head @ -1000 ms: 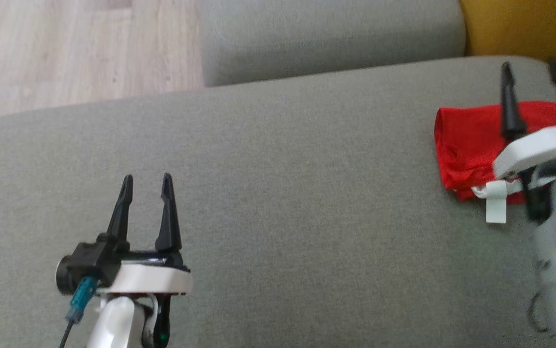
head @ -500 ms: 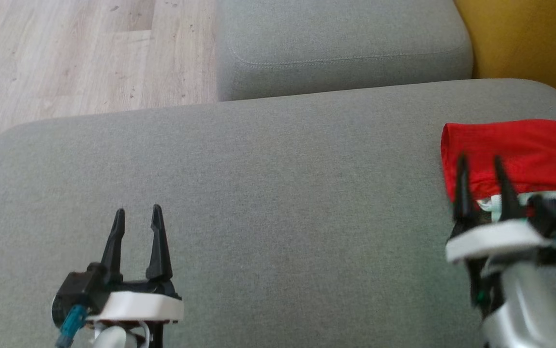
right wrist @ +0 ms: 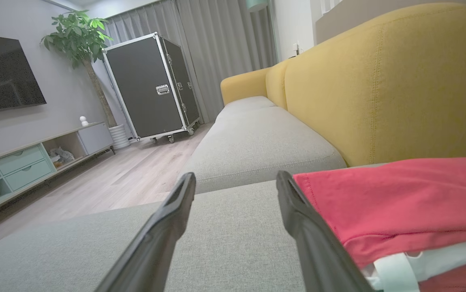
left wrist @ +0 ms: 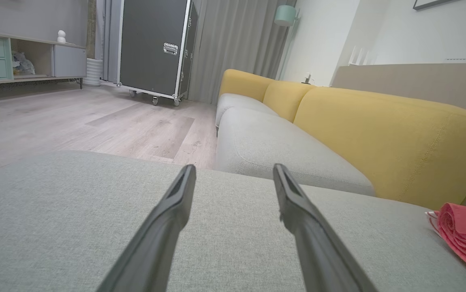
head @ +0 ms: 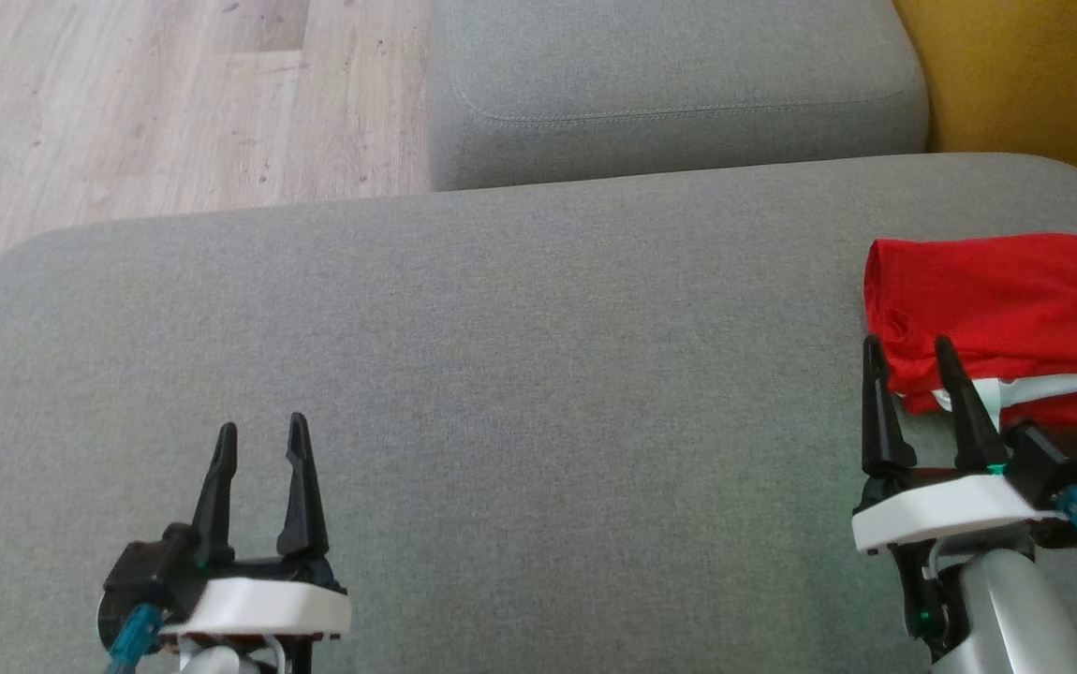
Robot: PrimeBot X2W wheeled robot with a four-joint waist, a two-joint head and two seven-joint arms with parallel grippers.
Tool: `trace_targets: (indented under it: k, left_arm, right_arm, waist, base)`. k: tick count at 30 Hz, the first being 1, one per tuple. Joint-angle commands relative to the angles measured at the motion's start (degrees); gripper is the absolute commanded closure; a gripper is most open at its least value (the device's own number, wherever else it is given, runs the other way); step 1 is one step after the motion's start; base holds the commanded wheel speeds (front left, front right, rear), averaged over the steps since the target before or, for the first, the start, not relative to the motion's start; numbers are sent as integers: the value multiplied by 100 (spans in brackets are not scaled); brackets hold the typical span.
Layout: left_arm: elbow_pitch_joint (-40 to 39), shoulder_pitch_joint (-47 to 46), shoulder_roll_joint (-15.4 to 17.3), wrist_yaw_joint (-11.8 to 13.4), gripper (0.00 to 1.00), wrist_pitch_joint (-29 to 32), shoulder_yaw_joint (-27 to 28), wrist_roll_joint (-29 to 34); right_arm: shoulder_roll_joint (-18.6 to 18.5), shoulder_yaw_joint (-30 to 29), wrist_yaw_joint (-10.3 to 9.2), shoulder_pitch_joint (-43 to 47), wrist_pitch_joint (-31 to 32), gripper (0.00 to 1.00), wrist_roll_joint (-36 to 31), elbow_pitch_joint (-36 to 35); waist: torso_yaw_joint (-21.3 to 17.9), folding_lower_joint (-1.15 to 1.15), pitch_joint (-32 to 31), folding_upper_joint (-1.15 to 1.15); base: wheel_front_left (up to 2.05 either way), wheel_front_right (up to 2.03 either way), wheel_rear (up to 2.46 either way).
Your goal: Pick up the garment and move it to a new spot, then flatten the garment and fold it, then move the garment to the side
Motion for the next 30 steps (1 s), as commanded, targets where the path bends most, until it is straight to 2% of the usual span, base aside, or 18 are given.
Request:
trace_targets:
  k: [1, 21, 22, 25, 30]
  left_arm:
    - [-209, -168, 33, 52, 0, -31, 180, -67]
    - [-46, -173, 33, 124, 0, -31, 262, -261]
    - [114, 7, 0, 112, 100, 0, 61, -257]
    - [340, 74, -8, 108, 100, 13, 51, -281]
    - [340, 39, -6, 90, 100, 111, 114, -563]
  right_arm:
    - [-4, 140, 20, -186, -77, 0, -51, -245]
    - [-4, 241, 20, -178, -77, 0, 171, -211]
    - [1, 93, 0, 0, 0, 100, 173, -37]
    - [15, 96, 0, 87, 15, 100, 184, 189]
    - [15, 51, 1, 75, 109, 100, 489, 174]
  waist:
    - [5, 0, -7, 0]
    - [-25, 0, -36, 0]
    - [-25, 0, -37, 0]
    - [-27, 0, -36, 0]
    - [-27, 0, -26, 0]
  base:
    - [0, 0, 0]
    - [0, 0, 0]
    - [0, 0, 0]
    - [0, 0, 0]
    - [0, 0, 0]
